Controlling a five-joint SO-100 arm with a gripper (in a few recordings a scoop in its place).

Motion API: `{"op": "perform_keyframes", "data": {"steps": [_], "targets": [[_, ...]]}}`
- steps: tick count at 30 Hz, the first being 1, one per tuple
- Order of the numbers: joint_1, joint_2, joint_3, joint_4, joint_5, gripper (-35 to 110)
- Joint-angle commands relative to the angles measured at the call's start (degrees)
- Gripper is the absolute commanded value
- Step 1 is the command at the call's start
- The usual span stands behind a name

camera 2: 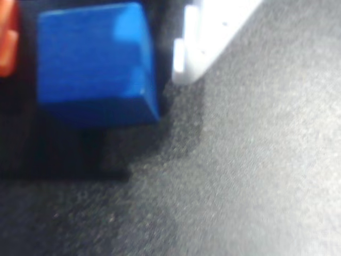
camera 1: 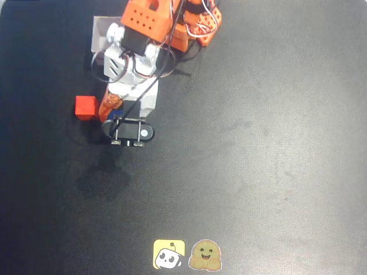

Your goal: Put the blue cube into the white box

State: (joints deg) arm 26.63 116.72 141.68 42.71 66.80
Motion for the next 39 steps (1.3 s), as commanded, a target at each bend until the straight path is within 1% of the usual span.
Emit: {"op": "perform_keyframes", "data": {"steps": [1,13,19,22,27,30,35,39], "targets": [[0.44,-0.53,0.00,-1.14,-0.35,23],[1.32,-8.70,0.26,-6.59,-0.62,22],[3.60,-7.65,2.37,-8.35,-1.85,4],[3.60,-6.94,3.16,-8.96,-2.02,0],[3.34,-5.80,2.72,-8.35,-2.02,0],[3.25,-2.64,2.20,-6.42,-2.11,0],[4.04,0.09,-9.14,8.17,-2.37,0],[5.54,5.80,-13.10,14.85,-2.72,0]]}}
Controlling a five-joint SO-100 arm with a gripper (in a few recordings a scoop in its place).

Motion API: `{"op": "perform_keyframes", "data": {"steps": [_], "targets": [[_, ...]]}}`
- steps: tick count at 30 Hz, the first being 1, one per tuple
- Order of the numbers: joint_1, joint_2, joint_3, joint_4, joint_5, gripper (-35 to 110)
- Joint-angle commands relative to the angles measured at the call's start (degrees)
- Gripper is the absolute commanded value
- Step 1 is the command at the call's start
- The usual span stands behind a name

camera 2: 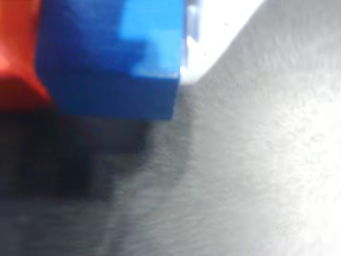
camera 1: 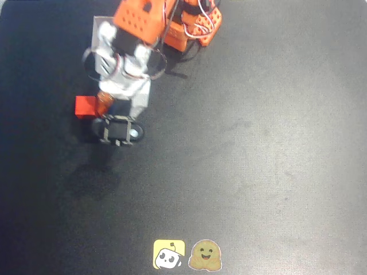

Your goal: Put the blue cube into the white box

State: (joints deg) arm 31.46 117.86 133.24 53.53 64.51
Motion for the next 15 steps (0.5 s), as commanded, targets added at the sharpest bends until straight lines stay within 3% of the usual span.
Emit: {"op": "perform_keyframes", "data": {"steps": [1,7,15], "targets": [[1.05,5.10,-6.42,5.89,-0.44,0],[4.75,5.45,-18.54,17.14,-0.44,0],[15.56,17.67,-18.98,27.69,-6.33,0]]}}
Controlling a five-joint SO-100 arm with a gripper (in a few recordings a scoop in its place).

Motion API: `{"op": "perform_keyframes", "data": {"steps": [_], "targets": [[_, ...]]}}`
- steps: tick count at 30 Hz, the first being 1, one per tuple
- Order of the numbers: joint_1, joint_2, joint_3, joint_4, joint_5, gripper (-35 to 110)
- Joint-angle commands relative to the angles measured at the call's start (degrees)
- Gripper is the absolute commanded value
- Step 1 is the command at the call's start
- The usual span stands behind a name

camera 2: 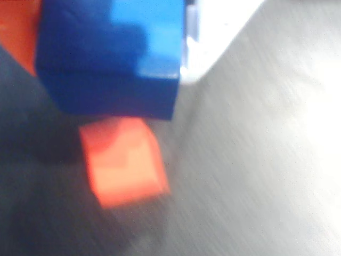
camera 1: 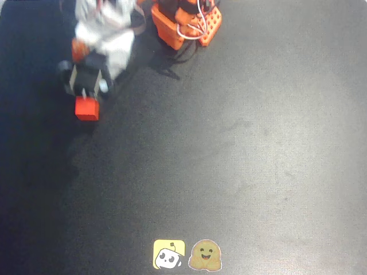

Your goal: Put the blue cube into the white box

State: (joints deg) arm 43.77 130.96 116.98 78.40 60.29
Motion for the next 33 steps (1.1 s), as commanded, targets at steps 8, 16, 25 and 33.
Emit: {"op": "perform_keyframes", "data": {"steps": [8,16,25,33], "targets": [[16.26,11.25,0.09,9.32,-8.00,0],[22.24,21.45,9.14,9.76,-7.29,0],[22.24,28.13,20.30,6.59,-3.34,0],[21.97,34.54,27.25,6.94,-2.55,2]]}}
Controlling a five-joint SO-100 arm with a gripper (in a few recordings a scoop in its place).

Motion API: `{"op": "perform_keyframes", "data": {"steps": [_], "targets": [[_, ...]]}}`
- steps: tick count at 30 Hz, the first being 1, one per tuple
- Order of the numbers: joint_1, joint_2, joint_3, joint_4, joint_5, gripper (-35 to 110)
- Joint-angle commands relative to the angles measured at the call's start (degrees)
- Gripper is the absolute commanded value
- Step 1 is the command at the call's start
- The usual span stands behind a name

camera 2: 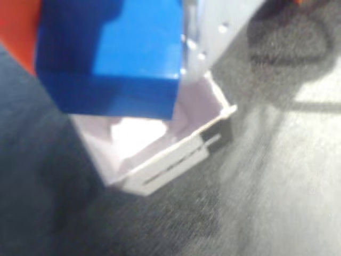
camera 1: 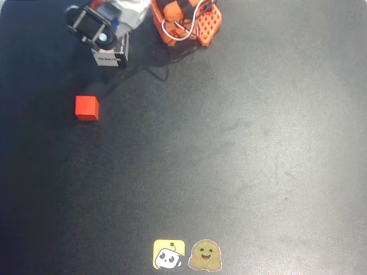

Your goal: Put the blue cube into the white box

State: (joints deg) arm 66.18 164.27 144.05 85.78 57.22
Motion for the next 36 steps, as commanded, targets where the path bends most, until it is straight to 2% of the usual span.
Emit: {"op": "perform_keyframes", "data": {"steps": [1,7,22,24,28,36], "targets": [[-0.44,1.23,0.44,-0.53,0.53,2],[-0.35,1.14,1.49,-1.14,0.88,4],[-0.62,4.13,2.37,-1.67,-1.49,24],[-0.35,4.31,2.46,-1.67,-1.58,19],[1.76,4.66,3.16,-1.93,-1.23,0],[-6.86,9.23,4.31,-5.10,0.53,0]]}}
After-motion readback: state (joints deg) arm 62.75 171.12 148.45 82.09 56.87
